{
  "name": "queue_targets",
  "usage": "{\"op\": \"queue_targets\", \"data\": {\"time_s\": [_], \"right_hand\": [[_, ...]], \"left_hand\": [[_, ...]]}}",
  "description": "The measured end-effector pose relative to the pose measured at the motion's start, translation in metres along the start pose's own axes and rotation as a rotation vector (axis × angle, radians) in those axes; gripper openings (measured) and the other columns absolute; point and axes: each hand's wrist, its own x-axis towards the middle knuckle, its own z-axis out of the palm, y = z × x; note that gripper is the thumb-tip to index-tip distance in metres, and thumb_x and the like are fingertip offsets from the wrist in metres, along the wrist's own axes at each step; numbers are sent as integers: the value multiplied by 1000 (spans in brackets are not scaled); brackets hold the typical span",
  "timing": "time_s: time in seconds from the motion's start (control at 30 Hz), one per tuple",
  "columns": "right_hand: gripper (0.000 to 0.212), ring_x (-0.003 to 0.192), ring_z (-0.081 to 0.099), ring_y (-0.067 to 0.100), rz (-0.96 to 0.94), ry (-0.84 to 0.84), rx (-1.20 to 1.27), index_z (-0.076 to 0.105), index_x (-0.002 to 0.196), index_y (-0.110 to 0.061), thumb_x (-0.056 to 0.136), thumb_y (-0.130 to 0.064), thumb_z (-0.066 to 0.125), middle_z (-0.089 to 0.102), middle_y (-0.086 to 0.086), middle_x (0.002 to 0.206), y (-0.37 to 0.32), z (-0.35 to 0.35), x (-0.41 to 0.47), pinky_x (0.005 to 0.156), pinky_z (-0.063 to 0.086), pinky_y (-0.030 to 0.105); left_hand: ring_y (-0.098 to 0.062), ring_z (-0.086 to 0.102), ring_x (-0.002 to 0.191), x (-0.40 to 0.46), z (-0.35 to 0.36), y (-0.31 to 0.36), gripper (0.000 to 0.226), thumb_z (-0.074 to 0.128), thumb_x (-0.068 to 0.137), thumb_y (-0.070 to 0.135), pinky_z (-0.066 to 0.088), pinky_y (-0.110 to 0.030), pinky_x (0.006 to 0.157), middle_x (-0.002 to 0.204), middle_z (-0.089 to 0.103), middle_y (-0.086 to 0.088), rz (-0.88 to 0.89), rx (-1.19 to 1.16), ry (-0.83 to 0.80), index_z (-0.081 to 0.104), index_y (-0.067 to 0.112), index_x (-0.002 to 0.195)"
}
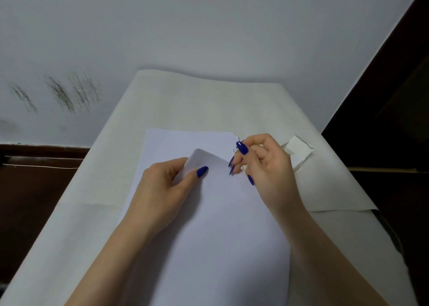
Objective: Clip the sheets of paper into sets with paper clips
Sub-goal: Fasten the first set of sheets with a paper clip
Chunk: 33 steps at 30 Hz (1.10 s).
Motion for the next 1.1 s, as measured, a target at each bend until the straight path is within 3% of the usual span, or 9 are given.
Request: {"op": "queue_targets", "data": {"time_s": [0.13, 0.23, 0.4, 0.73, 0.83, 0.9, 1.1], "right_hand": [[13, 61, 61, 15, -14, 38, -166, 65, 78, -15, 89, -10, 61, 71, 1, 72, -1, -1, 1, 59, 48, 19], [14, 69, 57, 22, -13, 62, -308, 66, 77, -20, 90, -20, 62, 69, -5, 76, 1, 0, 0, 60, 41, 20], [14, 51, 49, -1, -31, 69, -398, 64, 79, -20, 92, -19, 59, 63, -10, 68, 4, 2, -2, 51, 32, 7], [21, 53, 50, -11, -90, 43, -513, 60, 71, -25, 92, -21, 61, 55, -32, 56, -3, 5, -4, 47, 31, 3], [20, 43, 46, -4, -60, 48, -455, 63, 71, -20, 91, -21, 62, 53, -27, 48, -3, 5, -3, 40, 26, 6], [18, 42, 42, 2, -49, 60, -418, 65, 71, -18, 88, -23, 65, 58, -21, 56, -2, 5, -3, 42, 25, 7], [18, 54, 50, 6, 7, 85, -362, 64, 65, -24, 78, -26, 76, 64, -19, 63, 1, 8, -4, 51, 36, 8]], "left_hand": [[-15, 45, 55, 0, 0, 1, 42, 61, 89, 46, 36, -30, 56, 73, 63, -24, 2, -17, -2, 65, 6, 77], [-14, 44, 55, -1, 0, 2, 39, 61, 89, 45, 35, -30, 55, 71, 63, -21, 22, -18, 7, 65, 7, 79], [-14, 48, 56, -1, 0, 2, 34, 62, 90, 42, 39, -30, 56, 73, 67, -18, 25, -33, 15, 68, 9, 83], [-10, 51, 52, -2, 1, 3, 24, 62, 91, 37, 41, -29, 54, 68, 70, -7, 24, -36, 34, 71, 16, 83], [-11, 49, 53, -2, 1, 3, 27, 62, 91, 37, 40, -29, 54, 68, 68, -10, 35, -16, 33, 70, 13, 82], [-12, 46, 54, -2, 1, 3, 29, 62, 91, 37, 38, -29, 54, 68, 65, -13, 40, -2, 34, 68, 11, 81], [-12, 49, 55, -2, 1, 4, 27, 62, 91, 36, 39, -29, 54, 69, 67, -13, 49, -5, 43, 69, 11, 82]]}}
